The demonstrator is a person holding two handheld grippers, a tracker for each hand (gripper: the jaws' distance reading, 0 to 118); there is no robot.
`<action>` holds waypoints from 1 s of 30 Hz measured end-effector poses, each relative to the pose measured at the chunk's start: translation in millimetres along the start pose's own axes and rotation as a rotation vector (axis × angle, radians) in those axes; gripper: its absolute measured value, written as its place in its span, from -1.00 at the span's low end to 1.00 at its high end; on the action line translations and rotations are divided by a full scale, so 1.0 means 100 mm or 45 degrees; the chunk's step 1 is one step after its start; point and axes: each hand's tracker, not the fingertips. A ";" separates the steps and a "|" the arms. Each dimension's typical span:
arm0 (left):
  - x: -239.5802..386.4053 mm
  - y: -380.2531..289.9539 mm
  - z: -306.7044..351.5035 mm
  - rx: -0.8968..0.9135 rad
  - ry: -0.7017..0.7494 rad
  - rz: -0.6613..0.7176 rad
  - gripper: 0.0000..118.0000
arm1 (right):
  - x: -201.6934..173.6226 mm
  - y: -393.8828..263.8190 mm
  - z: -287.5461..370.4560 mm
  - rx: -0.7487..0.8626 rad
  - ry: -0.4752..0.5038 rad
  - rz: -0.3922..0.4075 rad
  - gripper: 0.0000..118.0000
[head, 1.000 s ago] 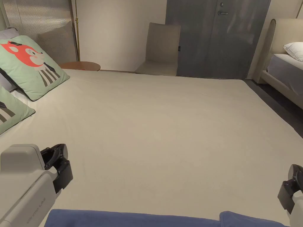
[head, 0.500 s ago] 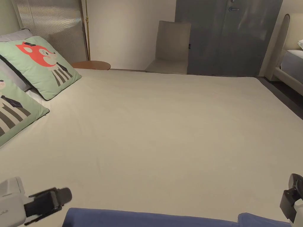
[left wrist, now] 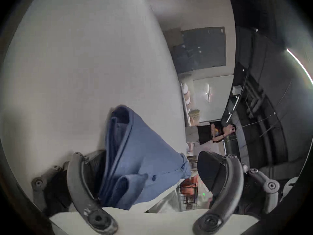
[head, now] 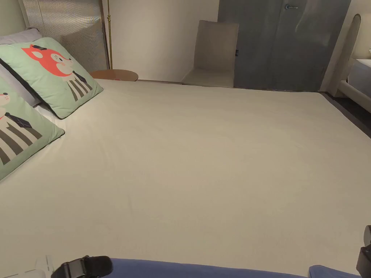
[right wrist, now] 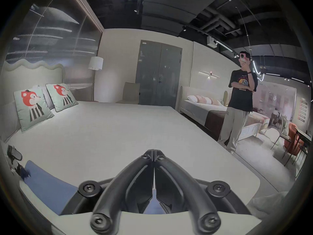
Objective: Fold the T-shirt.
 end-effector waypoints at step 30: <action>1.29 -0.36 0.16 0.062 0.179 -0.411 -0.86 | -0.16 0.02 -0.06 0.003 0.120 -0.066 -1.00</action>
